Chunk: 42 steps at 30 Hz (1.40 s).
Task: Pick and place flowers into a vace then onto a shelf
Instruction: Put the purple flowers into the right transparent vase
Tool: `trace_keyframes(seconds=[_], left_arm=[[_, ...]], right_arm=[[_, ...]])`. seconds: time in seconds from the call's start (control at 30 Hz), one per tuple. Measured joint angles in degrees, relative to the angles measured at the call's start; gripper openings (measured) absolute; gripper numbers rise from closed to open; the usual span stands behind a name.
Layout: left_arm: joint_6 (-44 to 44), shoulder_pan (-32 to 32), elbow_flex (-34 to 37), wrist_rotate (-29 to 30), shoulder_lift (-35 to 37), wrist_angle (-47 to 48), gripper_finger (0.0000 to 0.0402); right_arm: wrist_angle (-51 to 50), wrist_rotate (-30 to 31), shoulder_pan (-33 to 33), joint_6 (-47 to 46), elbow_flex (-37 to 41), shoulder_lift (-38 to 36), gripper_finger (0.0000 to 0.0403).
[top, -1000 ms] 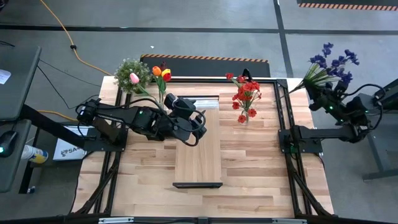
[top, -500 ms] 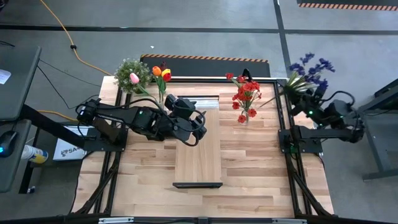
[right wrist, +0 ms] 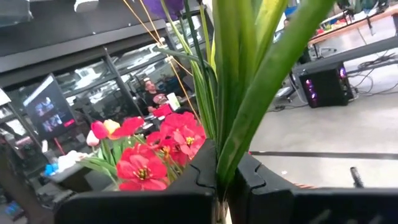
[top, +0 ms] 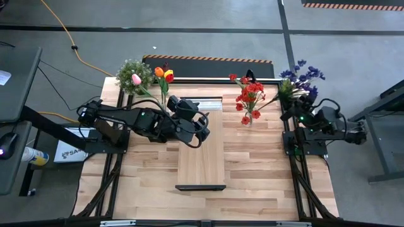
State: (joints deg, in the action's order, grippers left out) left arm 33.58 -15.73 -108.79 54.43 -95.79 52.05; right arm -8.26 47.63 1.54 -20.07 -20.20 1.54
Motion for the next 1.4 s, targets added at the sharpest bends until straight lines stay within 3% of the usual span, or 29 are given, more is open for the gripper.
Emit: trace_keyframes(seconds=[0.23, 0.53, 0.73, 1.4], left_arm=[[0.0, 0.0, 0.0, 0.2, 0.0, 0.0, 0.0276], [-0.1, 0.0, 0.0, 0.2, 0.0, 0.0, 0.0276], [0.0, 0.0, 0.0, 0.2, 0.0, 0.0, 0.0276], [-0.3, 0.0, 0.0, 0.3, 0.0, 0.1, 0.0276]], right_arm=[[1.7, 0.3, 0.0, 3.1, 0.6, 1.7, 0.0], [8.9, 1.6, 0.0, 8.6, 0.5, 11.8, 0.0], [9.9, 4.5, 0.0, 11.4, 0.5, 14.3, 0.0], [8.1, 4.4, 0.0, 5.3, 0.5, 21.5, 0.0]])
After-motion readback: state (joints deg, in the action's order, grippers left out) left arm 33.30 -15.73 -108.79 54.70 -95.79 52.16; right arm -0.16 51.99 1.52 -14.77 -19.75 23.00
